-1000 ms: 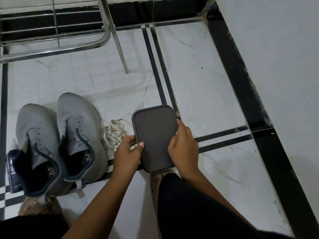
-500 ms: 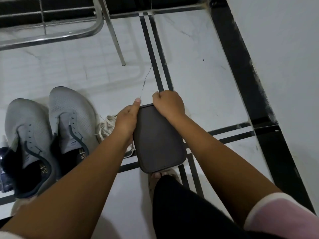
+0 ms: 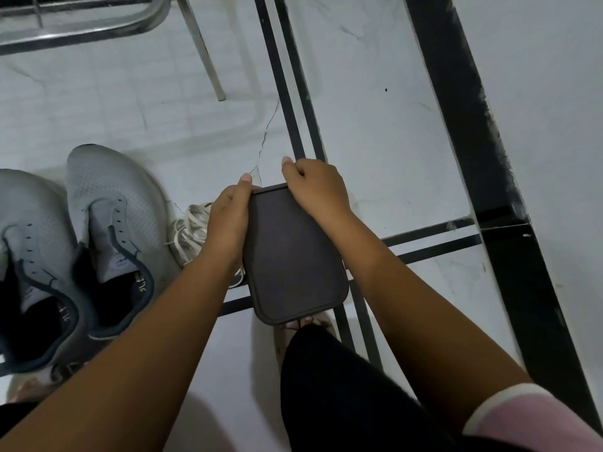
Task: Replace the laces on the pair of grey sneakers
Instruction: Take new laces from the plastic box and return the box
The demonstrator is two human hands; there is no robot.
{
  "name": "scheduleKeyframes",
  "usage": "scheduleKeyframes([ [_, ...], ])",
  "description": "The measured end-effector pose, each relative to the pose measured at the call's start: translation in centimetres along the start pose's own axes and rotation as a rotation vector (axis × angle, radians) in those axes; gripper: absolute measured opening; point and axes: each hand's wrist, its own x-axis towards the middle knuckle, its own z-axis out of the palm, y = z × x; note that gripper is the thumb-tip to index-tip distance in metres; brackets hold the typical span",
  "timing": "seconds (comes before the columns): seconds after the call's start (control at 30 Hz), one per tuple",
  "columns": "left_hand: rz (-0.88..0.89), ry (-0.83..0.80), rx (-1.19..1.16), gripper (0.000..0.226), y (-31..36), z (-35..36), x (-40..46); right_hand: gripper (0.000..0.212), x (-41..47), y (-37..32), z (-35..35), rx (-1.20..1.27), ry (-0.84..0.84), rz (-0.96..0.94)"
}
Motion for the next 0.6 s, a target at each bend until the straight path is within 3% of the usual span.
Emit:
scheduleKeyframes([
  [0.17,0.133,0.077,0.084,0.048,-1.1,-0.1,-1.2,0.053,-1.5,0.7,0.0,0.058,0.064,-0.074],
  [0.23,0.082,0.057,0.034,0.052,-1.5,-0.2,-1.4,0.053,-1.9,0.8,0.2,0.069,0.072,-0.066],
  [0.4,-0.048,-0.001,-0.185,0.057,-1.4,-0.1,-0.8,0.047,-1.1,0.6,-0.5,0.221,-0.098,0.140],
  [0.6,-0.063,-0.015,-0.251,0.037,-1.1,0.1,-1.0,0.045,-0.7,0.4,-0.5,0.209,-0.077,0.126],
])
